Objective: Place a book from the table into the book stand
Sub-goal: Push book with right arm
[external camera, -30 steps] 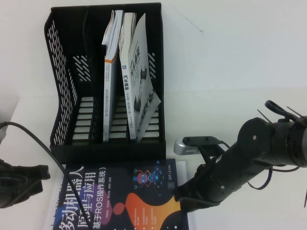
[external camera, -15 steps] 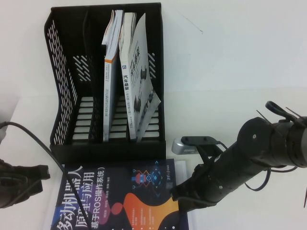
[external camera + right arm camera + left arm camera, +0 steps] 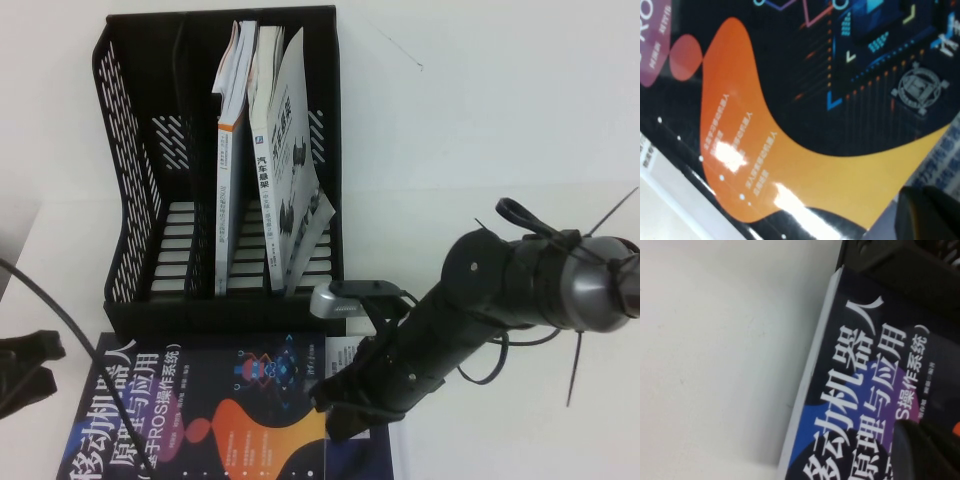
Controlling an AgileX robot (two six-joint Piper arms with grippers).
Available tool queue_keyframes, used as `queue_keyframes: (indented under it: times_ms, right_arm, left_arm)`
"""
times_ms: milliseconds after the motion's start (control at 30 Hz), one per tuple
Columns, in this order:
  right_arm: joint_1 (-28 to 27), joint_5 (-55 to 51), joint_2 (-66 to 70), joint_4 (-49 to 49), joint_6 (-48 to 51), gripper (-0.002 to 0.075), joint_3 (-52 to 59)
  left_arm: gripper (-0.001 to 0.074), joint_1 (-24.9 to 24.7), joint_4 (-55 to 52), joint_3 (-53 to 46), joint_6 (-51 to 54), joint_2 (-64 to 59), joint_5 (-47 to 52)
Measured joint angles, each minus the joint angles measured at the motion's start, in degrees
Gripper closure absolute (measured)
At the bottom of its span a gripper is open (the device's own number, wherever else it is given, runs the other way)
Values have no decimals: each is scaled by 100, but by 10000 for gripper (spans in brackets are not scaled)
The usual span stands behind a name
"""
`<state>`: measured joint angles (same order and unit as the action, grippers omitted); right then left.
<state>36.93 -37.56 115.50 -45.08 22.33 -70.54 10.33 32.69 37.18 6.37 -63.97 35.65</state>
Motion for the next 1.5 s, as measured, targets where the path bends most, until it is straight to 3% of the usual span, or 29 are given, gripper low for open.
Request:
queue_keyframes:
  times_ms: [667,900,1200,1500]
  right_arm:
    - [77,-331,489,-72,0,721,-728]
    - [333,-94,502,-110,84,721,-774]
    - [357,-90,527,-195,168,721,-782]
    - [196,-357,110,202,190,721,-771]
  left_arm:
    - [739,1687,1133,464,1151,-22,1028]
    - [739,2336,1632,496,1814,-640,1330]
    - [739,2445,2061,1289,3212,-2248,2935]
    - [713,2455,2080,2047,3699,-3434,3181]
